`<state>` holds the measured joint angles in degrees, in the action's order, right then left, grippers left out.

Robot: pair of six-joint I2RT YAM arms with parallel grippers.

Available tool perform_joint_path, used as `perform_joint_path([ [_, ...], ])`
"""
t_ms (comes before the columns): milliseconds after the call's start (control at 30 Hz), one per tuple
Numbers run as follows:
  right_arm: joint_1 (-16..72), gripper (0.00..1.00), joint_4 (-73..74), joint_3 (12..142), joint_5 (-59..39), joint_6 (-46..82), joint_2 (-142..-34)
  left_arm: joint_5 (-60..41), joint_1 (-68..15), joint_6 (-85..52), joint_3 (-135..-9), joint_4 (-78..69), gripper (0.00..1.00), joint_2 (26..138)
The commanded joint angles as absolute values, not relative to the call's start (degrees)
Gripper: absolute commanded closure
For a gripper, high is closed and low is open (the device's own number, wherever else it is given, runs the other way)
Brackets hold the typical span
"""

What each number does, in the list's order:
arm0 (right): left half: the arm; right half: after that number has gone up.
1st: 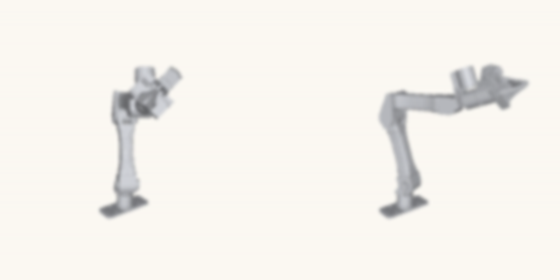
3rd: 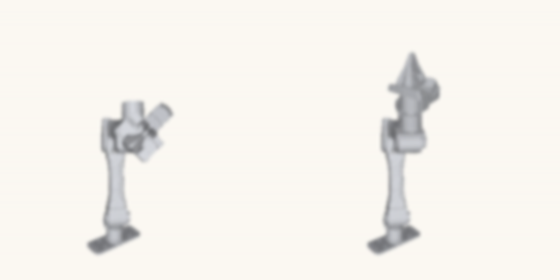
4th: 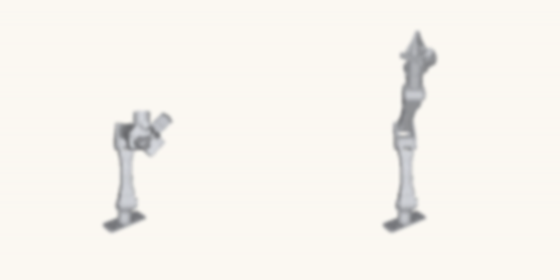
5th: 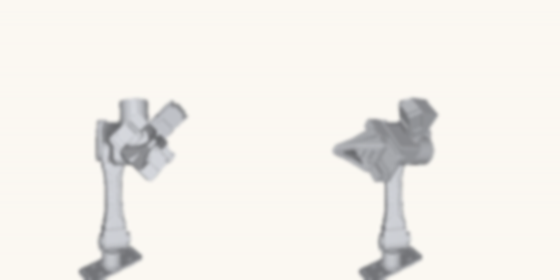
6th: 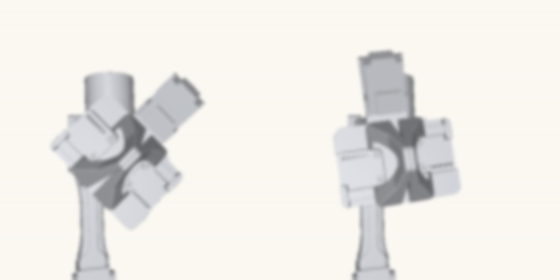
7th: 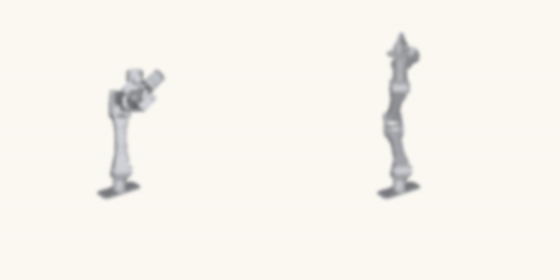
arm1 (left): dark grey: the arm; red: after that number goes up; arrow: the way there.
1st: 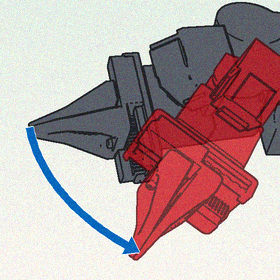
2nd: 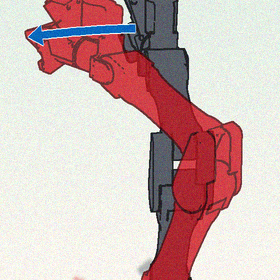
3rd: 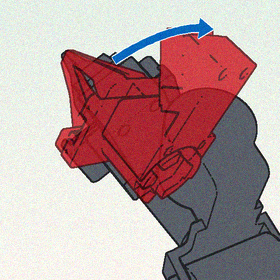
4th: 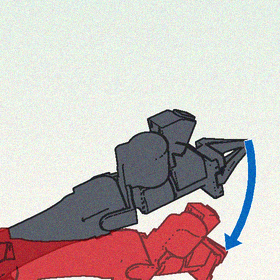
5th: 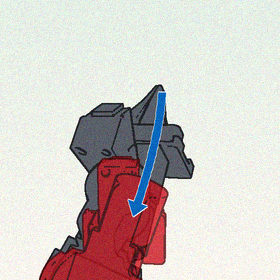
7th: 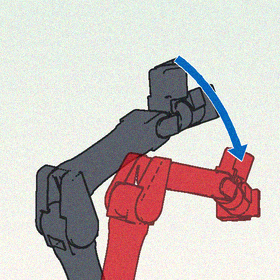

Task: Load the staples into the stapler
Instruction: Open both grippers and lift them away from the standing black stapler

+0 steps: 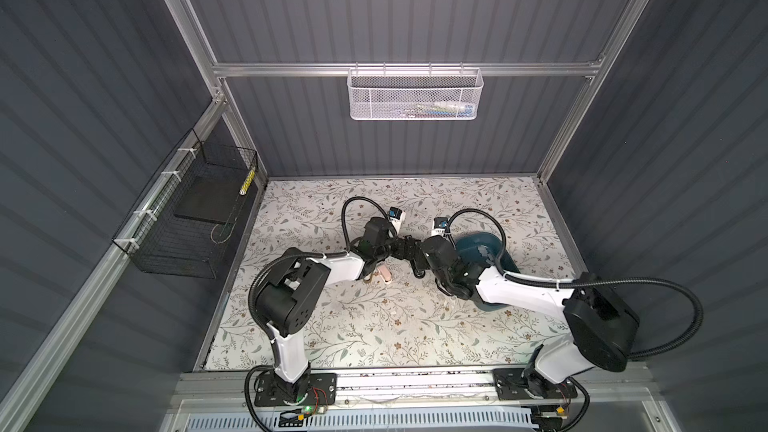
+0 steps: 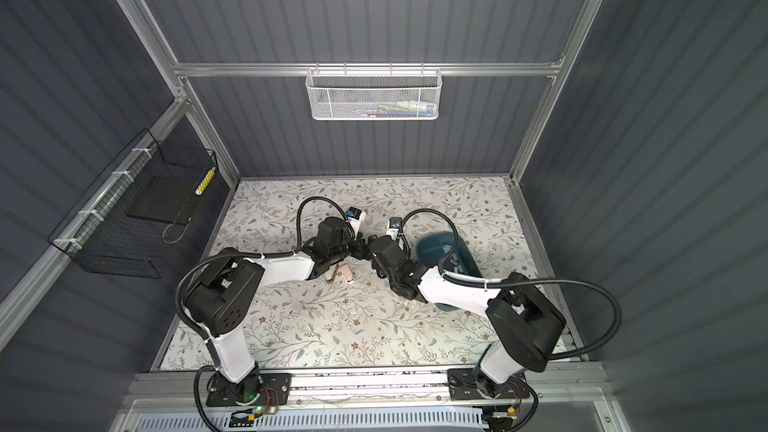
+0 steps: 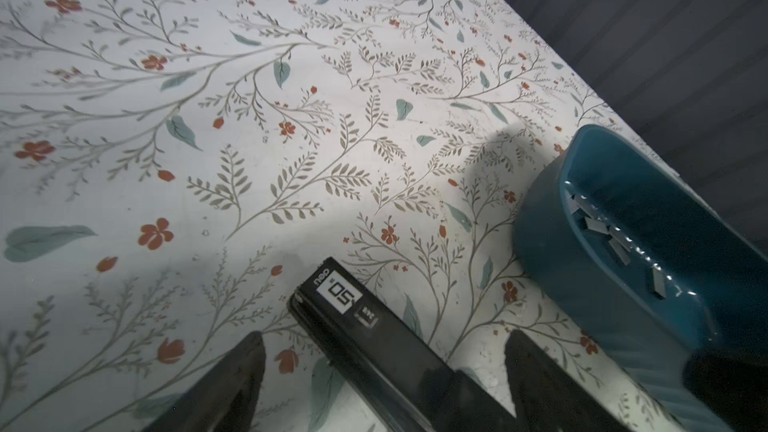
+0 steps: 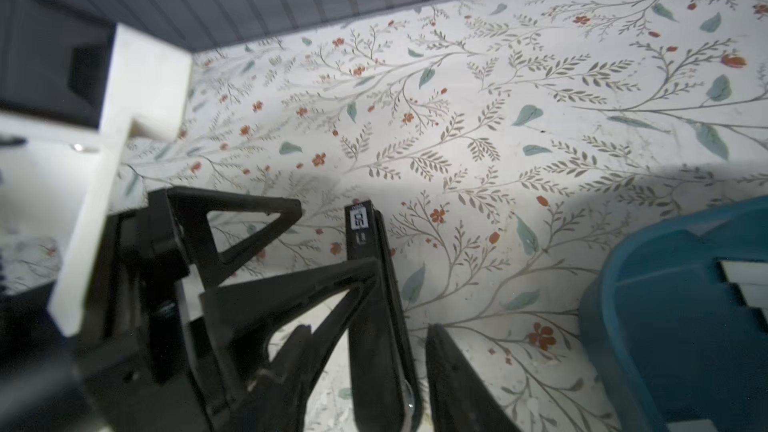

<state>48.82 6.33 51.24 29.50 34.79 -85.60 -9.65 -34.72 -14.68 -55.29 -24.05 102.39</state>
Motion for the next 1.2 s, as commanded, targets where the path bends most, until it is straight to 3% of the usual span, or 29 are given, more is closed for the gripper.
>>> perform_joint_path([
  [0,47.8,0.29,-1.4,54.7,32.6,32.2,-80.4,-8.4,-33.9,-16.3,-56.4,-20.5,0.05,96.7],
  [133,44.3,0.02,-14.8,62.4,40.6,34.0,-74.8,-0.2,-33.6,-17.5,-57.3,-13.2,0.0,89.2],
  [233,40.0,0.01,-15.1,63.5,43.7,31.1,-70.3,9.4,-33.5,-18.8,-59.5,-6.0,0.0,84.2],
  [433,30.4,0.01,10.3,45.6,47.1,11.8,-60.2,19.6,-33.5,-9.6,-56.9,-5.3,0.0,75.6],
  [567,17.4,0.01,8.2,40.7,38.7,13.8,-59.3,29.4,-33.3,-4.1,-54.9,-1.6,0.0,67.7],
  [700,6.1,0.01,11.2,36.5,31.7,13.7,-63.3,37.3,-32.4,6.5,-41.6,-18.8,0.0,62.6],
  [833,-1.2,0.01,13.7,34.5,27.6,14.9,-68.6,38.6,-26.5,16.2,-32.3,-30.7,0.0,70.1],
  [900,-2.7,0.01,17.2,32.7,27.9,14.6,-70.0,41.8,-24.4,15.6,-28.9,-37.3,0.0,75.8],
  [1000,-3.9,0.01,27.5,27.5,28.2,14.2,-72.3,38.8,-21.6,14.9,-25.8,-48.4,0.0,86.4],
  [1167,-5.1,0.01,38.1,25.6,17.5,11.5,-79.6,28.4,-13.4,6.1,-29.4,-43.5,0.0,92.8],
])
